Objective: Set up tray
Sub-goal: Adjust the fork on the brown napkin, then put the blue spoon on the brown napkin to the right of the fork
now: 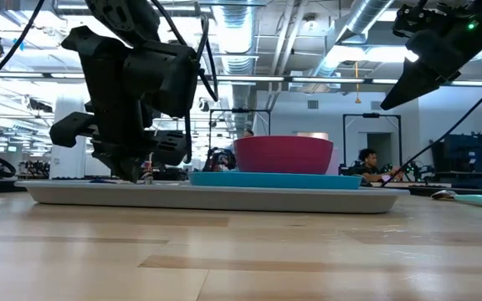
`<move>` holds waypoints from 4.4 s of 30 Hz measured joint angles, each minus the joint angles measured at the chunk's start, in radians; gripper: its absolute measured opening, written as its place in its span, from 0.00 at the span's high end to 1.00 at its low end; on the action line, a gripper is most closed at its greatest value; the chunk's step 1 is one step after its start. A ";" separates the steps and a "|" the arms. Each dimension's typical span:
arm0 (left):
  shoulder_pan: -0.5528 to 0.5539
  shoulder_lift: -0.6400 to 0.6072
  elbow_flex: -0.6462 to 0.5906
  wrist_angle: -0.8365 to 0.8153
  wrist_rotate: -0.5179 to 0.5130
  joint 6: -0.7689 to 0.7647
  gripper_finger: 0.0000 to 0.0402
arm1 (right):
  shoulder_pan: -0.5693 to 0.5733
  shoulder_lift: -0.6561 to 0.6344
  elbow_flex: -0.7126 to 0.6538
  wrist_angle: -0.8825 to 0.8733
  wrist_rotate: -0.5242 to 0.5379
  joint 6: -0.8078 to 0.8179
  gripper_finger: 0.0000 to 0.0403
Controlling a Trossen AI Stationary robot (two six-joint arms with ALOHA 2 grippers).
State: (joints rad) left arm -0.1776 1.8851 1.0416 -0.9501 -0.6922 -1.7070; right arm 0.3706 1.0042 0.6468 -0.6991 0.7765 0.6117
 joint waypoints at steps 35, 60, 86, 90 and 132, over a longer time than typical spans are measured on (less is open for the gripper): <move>0.014 0.000 0.000 0.000 -0.074 0.099 0.81 | 0.000 0.000 0.000 0.000 0.002 -0.001 0.81; 0.019 0.000 -0.023 0.048 -0.037 0.044 0.83 | 0.000 0.000 0.000 0.000 0.001 -0.001 0.81; 0.019 0.000 0.050 -0.137 0.012 -0.012 1.00 | 0.000 0.000 0.000 0.000 0.001 -0.001 0.81; 0.020 0.000 0.030 -0.111 0.043 -0.037 1.00 | 0.000 0.000 0.000 0.000 0.001 -0.001 0.81; 0.018 0.000 0.298 -0.193 -0.144 0.275 0.85 | 0.000 0.000 0.000 -0.003 0.006 0.004 0.81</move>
State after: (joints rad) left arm -0.1598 1.8854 1.3401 -1.1435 -0.8364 -1.4323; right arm 0.3706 1.0039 0.6468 -0.7024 0.7830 0.6158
